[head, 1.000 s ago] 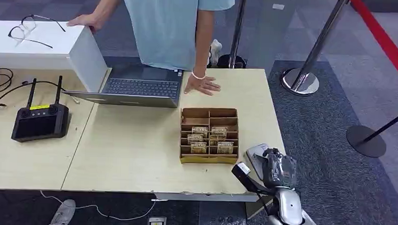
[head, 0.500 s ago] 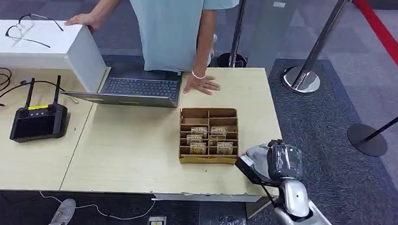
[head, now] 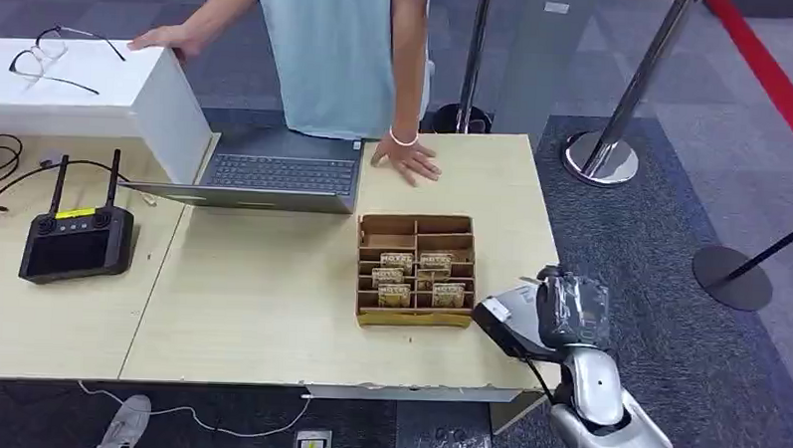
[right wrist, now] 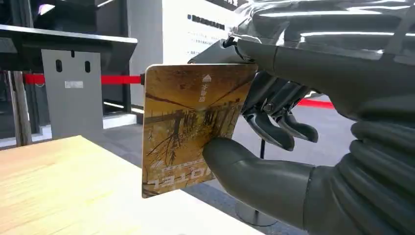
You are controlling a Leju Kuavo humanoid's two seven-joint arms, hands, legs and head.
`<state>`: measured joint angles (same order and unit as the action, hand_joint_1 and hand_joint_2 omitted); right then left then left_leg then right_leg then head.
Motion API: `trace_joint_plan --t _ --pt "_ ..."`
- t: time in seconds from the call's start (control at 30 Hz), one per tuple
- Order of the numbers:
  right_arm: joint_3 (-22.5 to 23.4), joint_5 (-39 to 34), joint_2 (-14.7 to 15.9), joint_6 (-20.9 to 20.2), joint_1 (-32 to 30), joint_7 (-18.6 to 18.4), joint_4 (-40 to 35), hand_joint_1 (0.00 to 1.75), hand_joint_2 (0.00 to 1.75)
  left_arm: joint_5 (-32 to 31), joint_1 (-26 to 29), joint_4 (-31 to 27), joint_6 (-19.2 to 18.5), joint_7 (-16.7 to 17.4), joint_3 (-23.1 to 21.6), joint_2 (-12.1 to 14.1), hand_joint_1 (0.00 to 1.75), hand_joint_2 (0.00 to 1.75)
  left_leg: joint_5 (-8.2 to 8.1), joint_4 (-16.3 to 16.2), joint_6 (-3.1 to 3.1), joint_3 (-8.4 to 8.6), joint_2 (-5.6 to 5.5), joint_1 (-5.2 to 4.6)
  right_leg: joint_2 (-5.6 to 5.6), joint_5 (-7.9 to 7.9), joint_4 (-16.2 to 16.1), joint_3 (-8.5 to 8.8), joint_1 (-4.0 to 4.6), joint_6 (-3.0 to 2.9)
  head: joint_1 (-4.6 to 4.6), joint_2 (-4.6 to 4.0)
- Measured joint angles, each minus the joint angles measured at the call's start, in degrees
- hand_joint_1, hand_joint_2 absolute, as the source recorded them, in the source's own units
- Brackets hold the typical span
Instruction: Pass the card to the sensor for recognition and then transmit it.
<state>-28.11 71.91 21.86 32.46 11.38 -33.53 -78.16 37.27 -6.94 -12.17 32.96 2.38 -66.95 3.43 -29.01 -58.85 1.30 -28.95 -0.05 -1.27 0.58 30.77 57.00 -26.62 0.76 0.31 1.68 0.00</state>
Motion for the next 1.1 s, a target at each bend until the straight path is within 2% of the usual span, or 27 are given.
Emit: trace_joint_plan --t 0.27,0.53,0.77,1.1 --pt "0.0 1.0 0.2 -2.8 2.5 0.3 -2.2 1.75 1.75 0.0 0.0 0.0 0.0 -0.2 0.0 -0.1 0.0 1.75 0.0 0.0 0.0 -0.02 0.01 -0.01 0.0 0.0 0.0 -0.02 0.0 0.0 -0.04 0.0" --pt "-0.6 1.9 0.2 -7.3 8.6 1.9 -4.5 1.75 1.75 -0.5 0.0 0.0 0.0 -0.5 0.0 -0.4 0.0 1.75 0.0 0.0 0.0 -0.03 0.01 0.0 0.0 0.0 0.0 -0.03 0.0 0.0 -0.04 0.0" --pt "-2.2 2.6 -0.1 -10.7 14.8 3.1 -6.3 1.75 1.75 -0.8 0.0 0.0 0.0 -0.5 0.0 -0.6 0.0 1.75 0.0 0.0 0.0 -0.06 -0.02 0.0 0.0 0.0 0.0 -0.05 0.0 0.0 -0.04 0.0" --pt "-4.9 2.5 -0.5 -13.7 19.5 3.2 -7.3 1.75 1.75 -1.2 0.0 0.0 -0.2 -0.1 0.0 -0.9 0.0 1.75 0.0 0.0 0.0 -0.17 -0.02 0.0 0.01 0.01 0.0 -0.15 0.0 0.0 -0.04 0.0"
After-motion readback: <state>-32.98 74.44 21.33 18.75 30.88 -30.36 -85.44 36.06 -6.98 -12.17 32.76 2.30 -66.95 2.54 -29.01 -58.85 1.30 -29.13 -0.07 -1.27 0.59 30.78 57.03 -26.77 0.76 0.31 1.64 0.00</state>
